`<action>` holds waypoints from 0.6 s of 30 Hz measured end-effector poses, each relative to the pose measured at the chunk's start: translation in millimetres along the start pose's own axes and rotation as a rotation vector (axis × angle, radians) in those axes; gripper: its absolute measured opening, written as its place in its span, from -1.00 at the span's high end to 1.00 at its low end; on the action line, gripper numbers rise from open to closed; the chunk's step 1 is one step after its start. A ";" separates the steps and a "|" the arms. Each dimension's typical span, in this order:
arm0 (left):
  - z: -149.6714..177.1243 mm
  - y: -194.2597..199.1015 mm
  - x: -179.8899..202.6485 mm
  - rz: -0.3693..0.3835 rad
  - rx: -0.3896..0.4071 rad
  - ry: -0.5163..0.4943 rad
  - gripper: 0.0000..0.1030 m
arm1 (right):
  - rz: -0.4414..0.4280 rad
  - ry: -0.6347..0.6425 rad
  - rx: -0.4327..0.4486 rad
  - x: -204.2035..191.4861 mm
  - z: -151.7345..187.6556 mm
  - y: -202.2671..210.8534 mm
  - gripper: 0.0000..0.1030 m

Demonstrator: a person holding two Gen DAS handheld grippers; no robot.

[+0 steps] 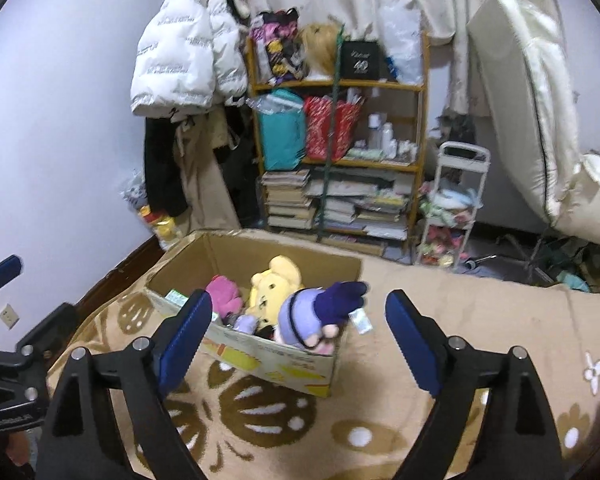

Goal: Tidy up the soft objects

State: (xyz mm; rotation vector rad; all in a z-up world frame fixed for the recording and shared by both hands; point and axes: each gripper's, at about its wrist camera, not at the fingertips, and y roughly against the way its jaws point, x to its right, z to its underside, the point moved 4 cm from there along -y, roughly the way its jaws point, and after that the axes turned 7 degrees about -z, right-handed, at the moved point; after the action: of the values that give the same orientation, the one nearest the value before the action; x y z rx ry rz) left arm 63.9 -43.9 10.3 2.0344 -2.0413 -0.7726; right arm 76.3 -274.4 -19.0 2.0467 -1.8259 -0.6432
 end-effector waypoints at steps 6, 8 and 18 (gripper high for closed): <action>3.7 25.7 -15.1 0.002 0.012 0.017 -0.98 | 0.041 0.033 0.053 1.5 -3.1 33.7 -1.00; 5.1 31.7 -19.8 0.001 0.012 0.031 -0.98 | 0.046 0.040 0.059 0.8 -2.5 42.0 -1.00; 12.6 53.0 -28.8 -0.048 0.039 0.004 -0.98 | 0.077 0.002 0.074 14.4 7.9 78.6 -1.00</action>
State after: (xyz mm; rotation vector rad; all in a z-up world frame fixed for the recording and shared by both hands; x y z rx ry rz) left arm 13.0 -16.0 30.8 2.1109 -2.0280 -0.7429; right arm 6.9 -298.4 13.5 2.0110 -1.9440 -0.5609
